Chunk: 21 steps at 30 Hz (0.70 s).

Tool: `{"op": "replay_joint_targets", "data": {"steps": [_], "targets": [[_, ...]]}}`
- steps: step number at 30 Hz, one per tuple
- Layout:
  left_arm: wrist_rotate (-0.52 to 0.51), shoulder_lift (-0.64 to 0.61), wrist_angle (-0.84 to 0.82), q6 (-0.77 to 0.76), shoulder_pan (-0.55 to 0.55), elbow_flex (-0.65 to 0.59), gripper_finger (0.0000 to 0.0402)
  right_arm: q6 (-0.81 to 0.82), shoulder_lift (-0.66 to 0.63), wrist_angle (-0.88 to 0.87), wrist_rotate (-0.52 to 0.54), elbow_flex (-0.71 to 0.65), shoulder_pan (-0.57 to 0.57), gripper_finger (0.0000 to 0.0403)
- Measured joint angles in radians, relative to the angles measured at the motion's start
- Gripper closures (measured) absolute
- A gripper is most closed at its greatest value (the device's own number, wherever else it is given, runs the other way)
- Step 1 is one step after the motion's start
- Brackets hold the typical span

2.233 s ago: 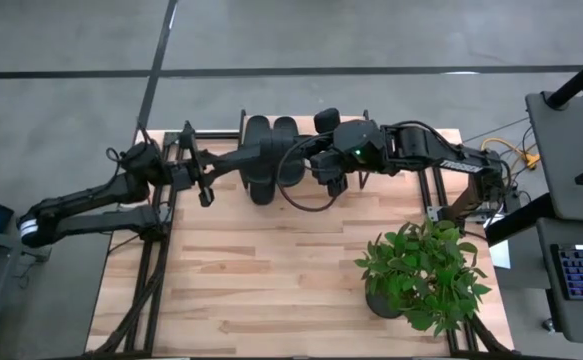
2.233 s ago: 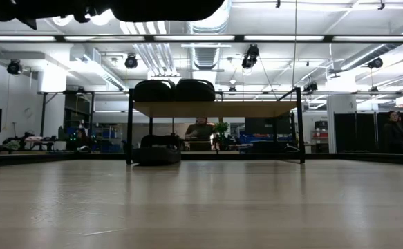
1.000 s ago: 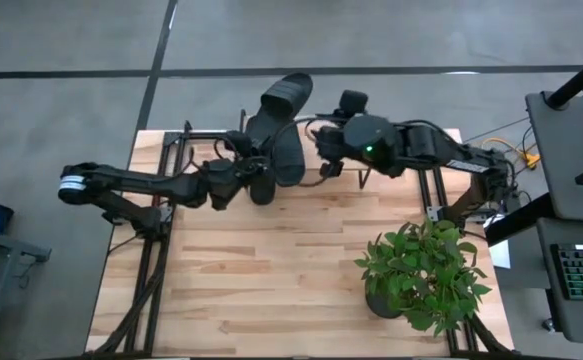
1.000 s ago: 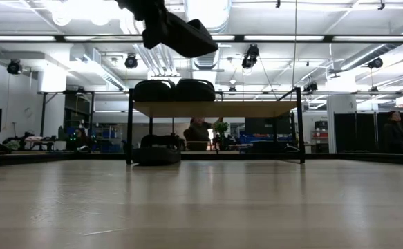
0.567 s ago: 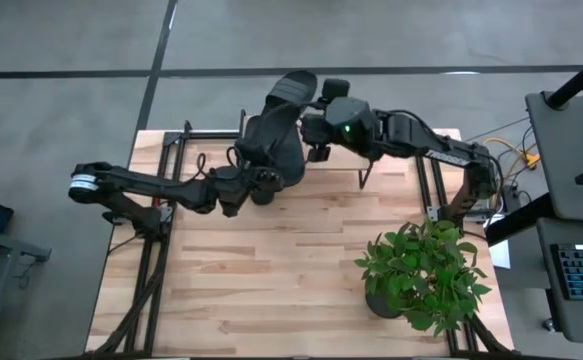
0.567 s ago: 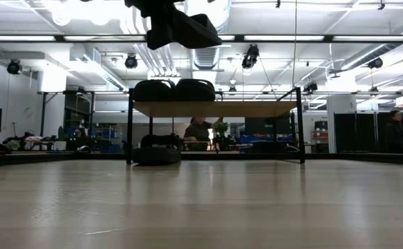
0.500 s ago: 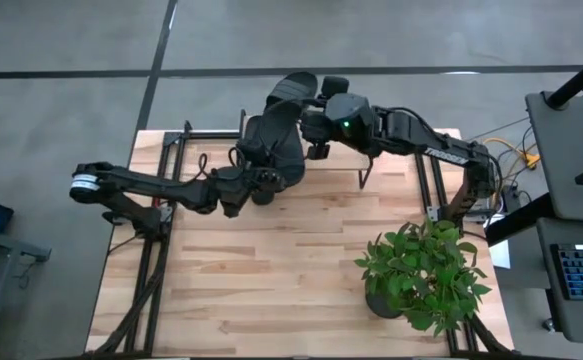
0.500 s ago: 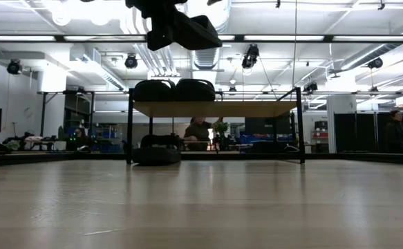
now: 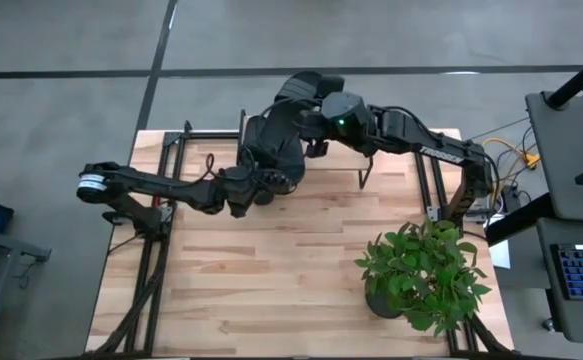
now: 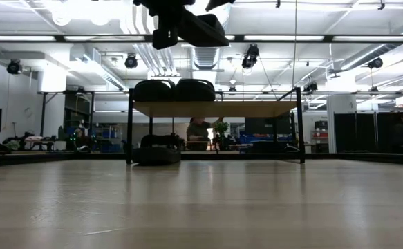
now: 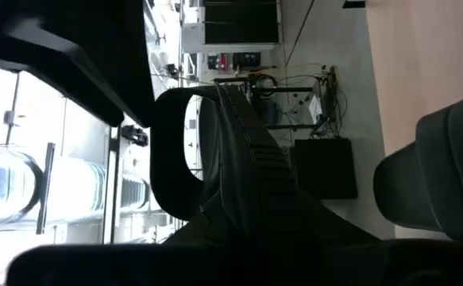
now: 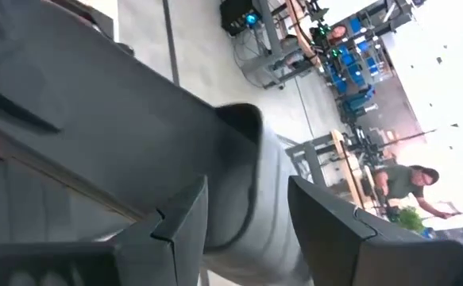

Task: Pick and place slides into the shelf
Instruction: Put the black slipper on the shelf

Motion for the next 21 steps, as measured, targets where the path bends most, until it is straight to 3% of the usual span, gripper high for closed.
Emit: {"op": "replay_joint_targets", "data": {"steps": [21], "targets": [[0.024, -0.005, -0.001, 0.053, -0.021, 0.047, 0.0359, -0.042, 0.002, 0.004, 0.036, -0.015, -0.046, 0.0240]]}}
